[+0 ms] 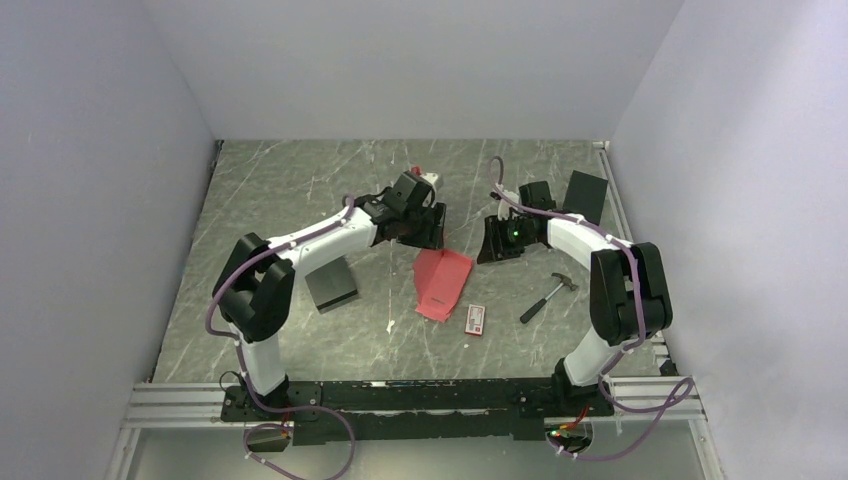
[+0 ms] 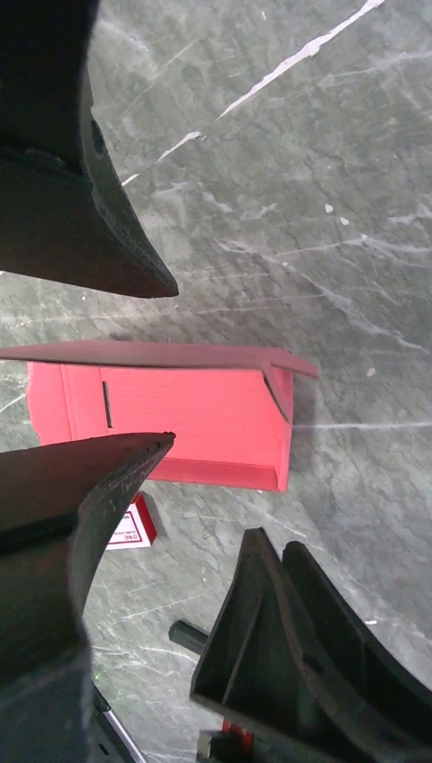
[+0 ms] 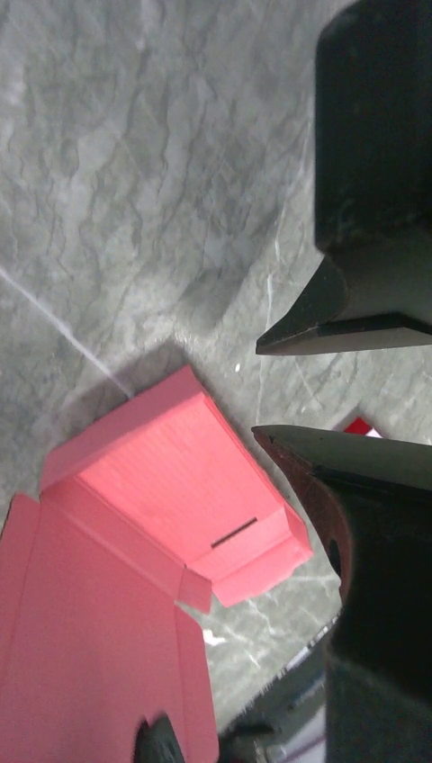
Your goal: Fold the paper box
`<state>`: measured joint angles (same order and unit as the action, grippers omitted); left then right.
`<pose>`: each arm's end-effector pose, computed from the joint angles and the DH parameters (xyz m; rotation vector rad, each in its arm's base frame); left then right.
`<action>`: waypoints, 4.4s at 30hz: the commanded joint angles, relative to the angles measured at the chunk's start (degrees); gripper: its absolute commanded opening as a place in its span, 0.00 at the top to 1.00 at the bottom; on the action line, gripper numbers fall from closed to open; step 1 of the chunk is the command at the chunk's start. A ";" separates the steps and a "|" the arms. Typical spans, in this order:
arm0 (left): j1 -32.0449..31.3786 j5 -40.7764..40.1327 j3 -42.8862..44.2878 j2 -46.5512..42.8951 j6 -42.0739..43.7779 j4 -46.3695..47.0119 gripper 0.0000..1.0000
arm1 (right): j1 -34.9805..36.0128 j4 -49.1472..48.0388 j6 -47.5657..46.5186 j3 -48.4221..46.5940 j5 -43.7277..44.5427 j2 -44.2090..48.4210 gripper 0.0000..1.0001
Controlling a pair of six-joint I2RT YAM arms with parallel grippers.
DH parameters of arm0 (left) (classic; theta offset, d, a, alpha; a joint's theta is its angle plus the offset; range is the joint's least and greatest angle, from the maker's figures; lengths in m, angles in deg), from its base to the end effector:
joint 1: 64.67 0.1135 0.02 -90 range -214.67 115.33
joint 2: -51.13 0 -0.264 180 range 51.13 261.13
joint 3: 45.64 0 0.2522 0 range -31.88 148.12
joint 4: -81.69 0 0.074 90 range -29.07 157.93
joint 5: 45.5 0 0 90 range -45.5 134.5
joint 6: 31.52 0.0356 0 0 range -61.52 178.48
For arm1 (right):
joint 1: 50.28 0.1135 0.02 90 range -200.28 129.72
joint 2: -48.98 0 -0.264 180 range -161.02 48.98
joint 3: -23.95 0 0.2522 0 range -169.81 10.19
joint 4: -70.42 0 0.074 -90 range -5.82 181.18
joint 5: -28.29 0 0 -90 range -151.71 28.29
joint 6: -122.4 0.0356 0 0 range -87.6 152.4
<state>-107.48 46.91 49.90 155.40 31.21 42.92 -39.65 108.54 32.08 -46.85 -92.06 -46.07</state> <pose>0.2986 -0.2786 0.2503 0.3570 2.4659 -0.5992 0.3129 0.0770 0.1801 -0.4224 2.5819 0.7628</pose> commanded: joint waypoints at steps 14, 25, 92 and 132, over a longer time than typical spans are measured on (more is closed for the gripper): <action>0.33 10.47 -1.45 2.84 -3.47 5.10 0.54 | 4.09 -2.61 9.20 1.92 -7.00 -2.70 0.64; -0.79 14.82 0.20 7.53 -4.18 5.39 0.76 | 6.70 -2.01 8.88 0.15 -1.30 -4.71 0.73; 3.33 5.37 -25.50 -24.15 -6.62 17.13 0.27 | 10.08 -14.85 -46.17 -4.75 4.88 -8.54 0.47; 5.70 -2.10 -47.52 -29.55 -26.88 27.59 0.28 | 11.25 -10.91 -7.99 -11.11 19.11 -11.92 0.94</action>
<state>-103.13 49.14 0.48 125.35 7.67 75.02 -28.43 95.75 16.12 -55.79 -74.20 -57.30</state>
